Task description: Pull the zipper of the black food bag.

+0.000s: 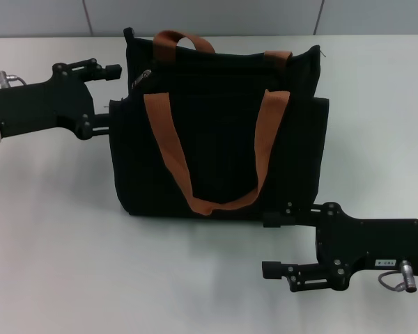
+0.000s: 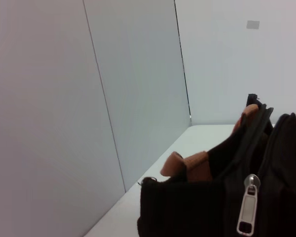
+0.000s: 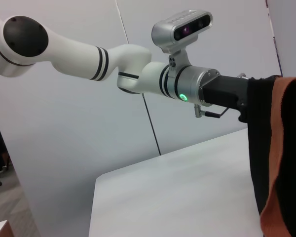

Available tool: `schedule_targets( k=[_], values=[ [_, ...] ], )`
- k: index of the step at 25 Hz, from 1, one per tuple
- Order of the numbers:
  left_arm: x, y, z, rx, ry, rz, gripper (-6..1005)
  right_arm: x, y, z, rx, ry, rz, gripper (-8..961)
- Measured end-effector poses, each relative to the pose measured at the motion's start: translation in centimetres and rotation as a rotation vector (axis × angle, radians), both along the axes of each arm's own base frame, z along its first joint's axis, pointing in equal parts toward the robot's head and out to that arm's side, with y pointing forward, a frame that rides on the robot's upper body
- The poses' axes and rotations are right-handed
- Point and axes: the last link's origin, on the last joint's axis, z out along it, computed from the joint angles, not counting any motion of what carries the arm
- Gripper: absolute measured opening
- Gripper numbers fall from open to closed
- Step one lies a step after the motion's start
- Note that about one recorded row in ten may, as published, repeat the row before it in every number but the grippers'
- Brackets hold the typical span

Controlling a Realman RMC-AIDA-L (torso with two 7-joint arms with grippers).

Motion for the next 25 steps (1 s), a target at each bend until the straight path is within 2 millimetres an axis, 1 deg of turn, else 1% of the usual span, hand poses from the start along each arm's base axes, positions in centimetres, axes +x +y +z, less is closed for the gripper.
schedule_targets(
  k=[4,9,17,20,25],
  values=[
    [0.1,0.1,0.0,0.011,-0.006,-0.003,813,0.0,0.0,0.0,0.000,0.001,-0.001,785],
    [0.2,0.0,0.0,0.024,-0.024,-0.009,637,-0.1,0.1,0.1,0.006,0.008,-0.003,785],
    [0.6,-0.7,0.1,0.010,-0.074,-0.034,316,-0.2,0.2,0.2,0.019,0.030,-0.008,784],
    [0.9,-1.1,0.5,0.027,-0.112,-0.061,180,-0.8,0.2,0.4,0.032,0.079,-0.008,784],
    [1.2,-1.5,0.1,0.041,-0.135,-0.092,63,-2.4,0.5,1.5,0.036,0.204,0.007,784]
  ],
)
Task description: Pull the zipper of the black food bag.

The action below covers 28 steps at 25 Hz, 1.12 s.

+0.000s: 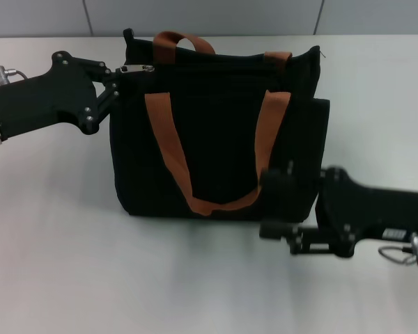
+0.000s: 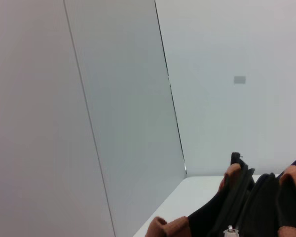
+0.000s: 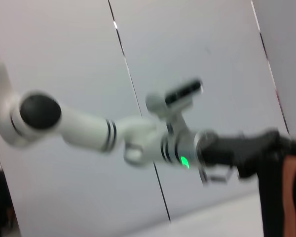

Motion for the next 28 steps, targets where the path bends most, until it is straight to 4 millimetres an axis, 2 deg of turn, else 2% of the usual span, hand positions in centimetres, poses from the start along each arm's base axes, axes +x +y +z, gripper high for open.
schedule_targets(
  k=[5,10,12,13,17,21,28],
  values=[
    [-0.1,-0.7,-0.1,0.046,-0.030,-0.028,38,-2.1,1.6,1.2,-0.054,0.130,-0.063,784],
    [-0.3,-1.1,-0.4,0.069,-0.023,-0.049,35,-4.4,3.9,1.7,-0.173,0.162,-0.136,784],
    [-0.3,-1.3,-0.5,0.089,-0.021,-0.062,34,-5.9,5.7,1.8,-0.227,0.138,-0.180,784],
    [-0.3,-1.3,-0.5,0.089,-0.021,-0.062,33,-5.9,5.7,1.8,-0.227,0.138,-0.180,784],
    [-0.4,-1.8,-0.8,0.128,-0.033,-0.081,34,-8.0,8.5,1.5,-0.292,0.069,-0.278,785],
    [-0.6,-2.0,-0.8,0.153,-0.037,-0.089,34,-9.2,9.6,1.1,-0.327,0.017,-0.319,785],
    [-0.6,-2.0,-0.8,0.175,-0.033,-0.099,34,-11.7,11.6,0.3,-0.388,-0.115,-0.411,716]
  ],
)
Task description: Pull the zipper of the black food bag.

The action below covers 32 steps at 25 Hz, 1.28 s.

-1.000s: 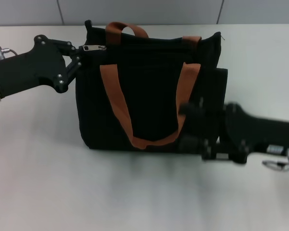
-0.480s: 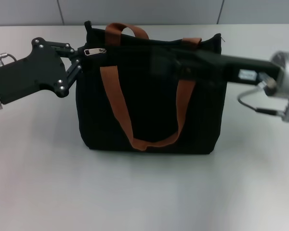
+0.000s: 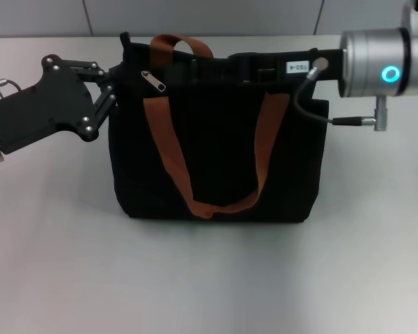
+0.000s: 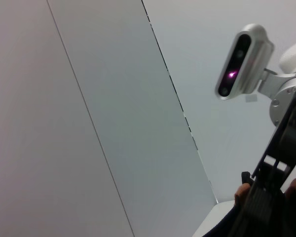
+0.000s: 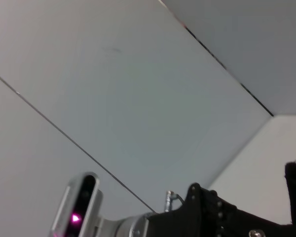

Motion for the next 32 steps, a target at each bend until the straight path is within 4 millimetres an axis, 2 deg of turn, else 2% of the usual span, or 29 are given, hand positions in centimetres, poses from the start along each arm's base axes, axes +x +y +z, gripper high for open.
schedule_targets(
  k=[11,22,32],
  values=[
    [0.3,0.6,0.1,-0.035,-0.009,0.028,34,-2.3,2.1,-0.5,-0.055,-0.158,-0.057,602],
    [0.8,1.2,0.3,-0.104,-0.017,0.052,34,-3.2,2.6,-0.6,-0.046,-0.207,-0.048,435],
    [1.2,1.4,0.4,-0.134,-0.026,0.053,33,-4.0,2.7,-1.4,-0.024,-0.267,0.001,426]
  ],
)
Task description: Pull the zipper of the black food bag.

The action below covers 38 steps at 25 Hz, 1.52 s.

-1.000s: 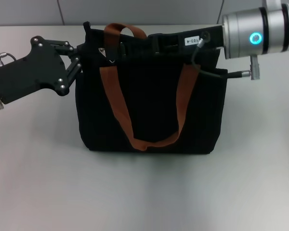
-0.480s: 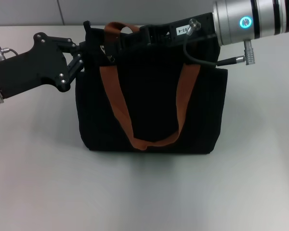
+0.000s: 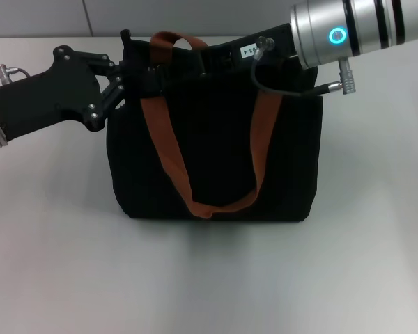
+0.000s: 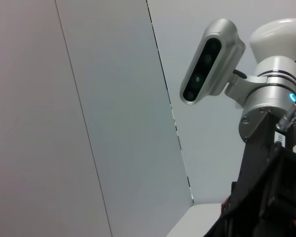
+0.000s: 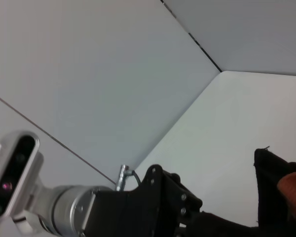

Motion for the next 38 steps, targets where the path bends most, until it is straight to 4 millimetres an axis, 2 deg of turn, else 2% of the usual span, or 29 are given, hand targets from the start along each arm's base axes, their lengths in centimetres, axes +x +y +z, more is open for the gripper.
schedule_targets(
  k=[9,25,38],
  values=[
    [0.3,0.5,0.3,-0.018,-0.007,0.017,33,-1.0,-0.3,-0.4,0.001,-0.014,0.053,424],
    [0.2,0.4,0.5,-0.030,-0.020,0.028,33,-0.7,0.1,-0.4,0.042,-0.037,0.053,326],
    [1.5,1.0,0.5,-0.077,-0.043,0.020,33,-1.1,0.2,-0.5,0.055,-0.045,0.069,302]
  ],
)
